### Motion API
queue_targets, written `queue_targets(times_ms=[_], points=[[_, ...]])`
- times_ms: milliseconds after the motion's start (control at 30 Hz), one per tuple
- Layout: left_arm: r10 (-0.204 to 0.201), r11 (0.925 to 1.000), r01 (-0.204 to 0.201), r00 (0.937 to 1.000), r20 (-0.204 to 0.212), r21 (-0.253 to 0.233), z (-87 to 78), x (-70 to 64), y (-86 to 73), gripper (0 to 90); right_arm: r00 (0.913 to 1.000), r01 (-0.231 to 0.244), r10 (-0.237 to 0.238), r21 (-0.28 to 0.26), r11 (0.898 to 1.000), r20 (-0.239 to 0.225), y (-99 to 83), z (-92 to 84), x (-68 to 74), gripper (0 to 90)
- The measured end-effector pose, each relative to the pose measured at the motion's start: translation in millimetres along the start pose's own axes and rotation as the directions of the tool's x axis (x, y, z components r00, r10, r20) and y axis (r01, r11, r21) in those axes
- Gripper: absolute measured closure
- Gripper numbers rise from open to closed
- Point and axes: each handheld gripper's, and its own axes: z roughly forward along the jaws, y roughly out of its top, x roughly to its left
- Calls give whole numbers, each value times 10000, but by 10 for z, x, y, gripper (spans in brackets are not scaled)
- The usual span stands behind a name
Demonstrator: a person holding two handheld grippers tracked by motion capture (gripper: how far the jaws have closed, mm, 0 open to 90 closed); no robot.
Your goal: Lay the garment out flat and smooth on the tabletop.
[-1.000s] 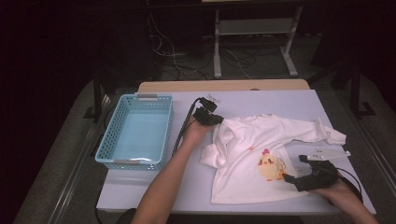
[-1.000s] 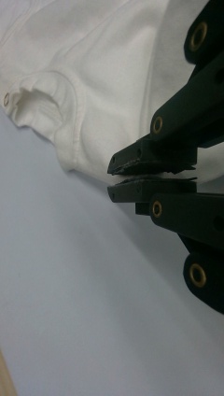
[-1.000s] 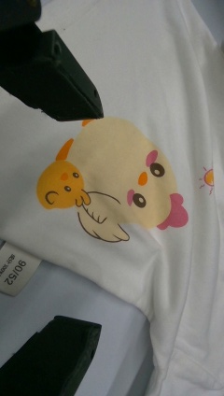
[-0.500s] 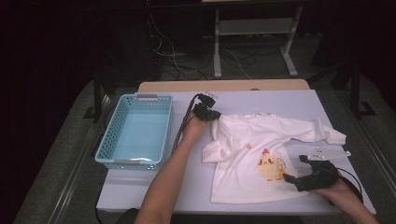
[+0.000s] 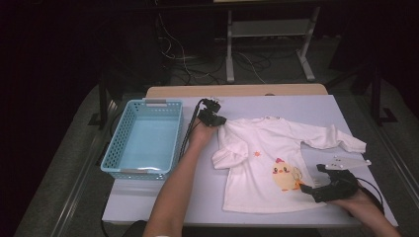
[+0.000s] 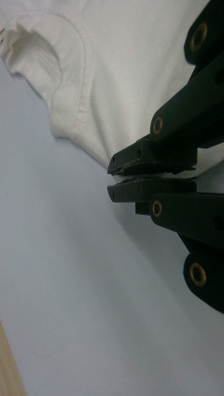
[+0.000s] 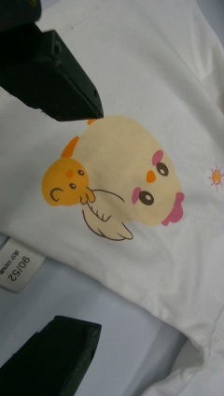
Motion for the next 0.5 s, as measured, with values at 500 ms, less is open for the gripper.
queue_targets(times_ms=[500], points=[[-208, 9989, 203, 9997, -123, -415, -135, -78, 36, 629, 10000, -15, 15, -13, 10000, 35, -2, -5, -7, 1]])
